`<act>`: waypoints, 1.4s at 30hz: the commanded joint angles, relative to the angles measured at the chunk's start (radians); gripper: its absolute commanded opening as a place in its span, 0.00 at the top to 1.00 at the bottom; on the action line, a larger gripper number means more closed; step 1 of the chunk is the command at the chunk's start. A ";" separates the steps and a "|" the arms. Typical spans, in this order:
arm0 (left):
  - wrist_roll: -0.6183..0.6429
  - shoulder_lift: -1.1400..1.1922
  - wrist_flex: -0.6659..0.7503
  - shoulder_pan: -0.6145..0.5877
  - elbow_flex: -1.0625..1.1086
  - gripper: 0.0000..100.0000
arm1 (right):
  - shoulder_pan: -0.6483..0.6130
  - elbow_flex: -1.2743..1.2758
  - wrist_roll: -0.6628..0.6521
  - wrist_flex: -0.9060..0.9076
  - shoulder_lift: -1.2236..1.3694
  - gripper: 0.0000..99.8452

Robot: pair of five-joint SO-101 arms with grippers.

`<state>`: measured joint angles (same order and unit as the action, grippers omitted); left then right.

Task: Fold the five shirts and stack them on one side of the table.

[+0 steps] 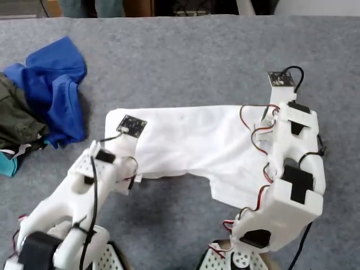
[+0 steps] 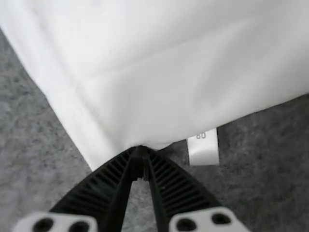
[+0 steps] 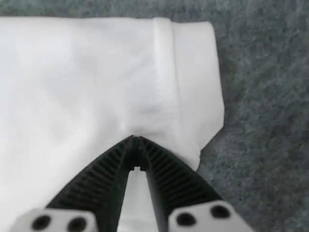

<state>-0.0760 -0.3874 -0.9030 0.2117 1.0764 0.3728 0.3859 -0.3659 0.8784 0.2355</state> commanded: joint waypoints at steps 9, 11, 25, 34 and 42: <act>-0.026 -0.011 0.021 -0.097 -0.004 0.97 | 0.003 0.002 0.003 -0.018 -0.004 0.99; -0.051 -0.061 0.048 -0.189 0.021 0.97 | 0.003 0.002 0.003 -0.018 -0.004 0.99; -0.109 -0.405 -0.160 -0.288 -0.051 0.97 | 0.002 0.002 0.003 -0.017 -0.004 0.99; -0.043 -0.397 -0.107 -0.283 -0.211 0.97 | -0.005 -0.050 -0.006 0.110 -0.050 0.99; 0.114 0.063 0.364 -0.278 -0.291 0.97 | 0.000 -0.203 -0.041 0.308 -0.248 0.99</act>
<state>-0.0222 -0.4856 -0.6912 -0.0813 0.8815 0.3728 0.2677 -0.3767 1.1116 0.0867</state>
